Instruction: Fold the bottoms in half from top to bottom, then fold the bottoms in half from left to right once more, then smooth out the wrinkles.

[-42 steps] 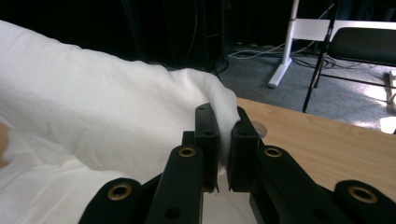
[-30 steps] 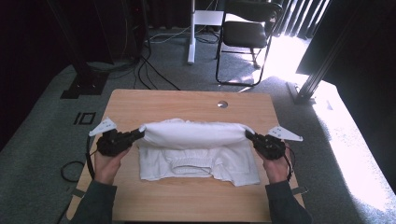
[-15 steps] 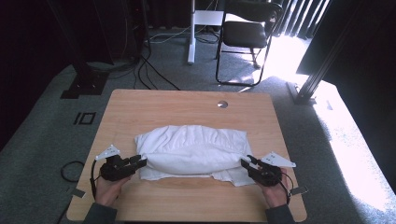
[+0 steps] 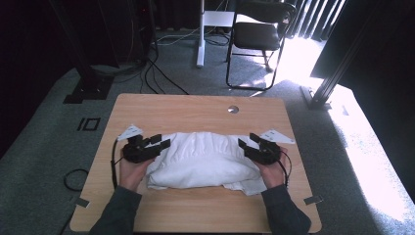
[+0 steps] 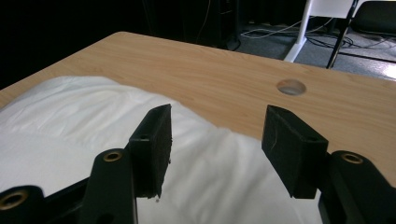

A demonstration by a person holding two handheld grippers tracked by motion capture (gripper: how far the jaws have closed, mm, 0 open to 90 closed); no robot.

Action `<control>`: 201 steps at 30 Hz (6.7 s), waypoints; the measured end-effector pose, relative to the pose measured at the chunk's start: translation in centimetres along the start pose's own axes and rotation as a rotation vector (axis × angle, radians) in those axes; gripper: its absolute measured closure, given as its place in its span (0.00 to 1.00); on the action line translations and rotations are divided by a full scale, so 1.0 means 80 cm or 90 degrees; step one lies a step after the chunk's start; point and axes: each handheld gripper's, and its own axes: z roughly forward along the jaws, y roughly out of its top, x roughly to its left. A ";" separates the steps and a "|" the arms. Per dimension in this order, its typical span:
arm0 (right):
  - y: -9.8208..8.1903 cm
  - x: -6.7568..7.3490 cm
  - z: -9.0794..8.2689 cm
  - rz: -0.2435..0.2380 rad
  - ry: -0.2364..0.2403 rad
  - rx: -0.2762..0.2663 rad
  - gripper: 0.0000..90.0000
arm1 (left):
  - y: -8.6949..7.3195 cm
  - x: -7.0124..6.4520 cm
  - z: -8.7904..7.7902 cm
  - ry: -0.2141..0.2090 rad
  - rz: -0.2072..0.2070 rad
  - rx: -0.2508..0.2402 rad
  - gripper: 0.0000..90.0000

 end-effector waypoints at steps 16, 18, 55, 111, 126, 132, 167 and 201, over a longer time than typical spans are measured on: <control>-0.057 0.009 0.114 -0.002 -0.035 0.138 0.44 | -0.072 0.030 0.074 0.083 -0.019 0.062 0.53; -0.065 0.012 0.116 -0.010 -0.044 0.152 0.43 | -0.077 0.034 0.072 0.088 -0.013 0.063 0.52; -0.083 0.009 0.125 0.055 -0.092 0.160 0.41 | -0.066 0.103 0.081 0.090 -0.008 0.068 0.40; -0.045 0.116 0.130 -0.140 0.084 0.187 0.62 | -0.034 0.113 -0.033 0.022 -0.129 0.013 0.91; -0.055 0.165 0.183 -0.012 0.216 0.192 0.53 | 0.047 0.012 0.001 -0.065 0.030 0.005 0.92; -0.031 0.111 0.095 -0.057 0.154 0.080 0.47 | 0.045 0.012 0.004 -0.057 0.037 0.018 0.91; 0.002 -0.002 0.008 0.021 0.084 0.024 0.31 | -0.027 -0.093 0.168 -0.175 0.189 0.117 0.48; -0.019 0.081 0.012 -0.094 0.163 0.106 0.36 | 0.008 -0.010 0.104 -0.103 0.059 0.070 0.51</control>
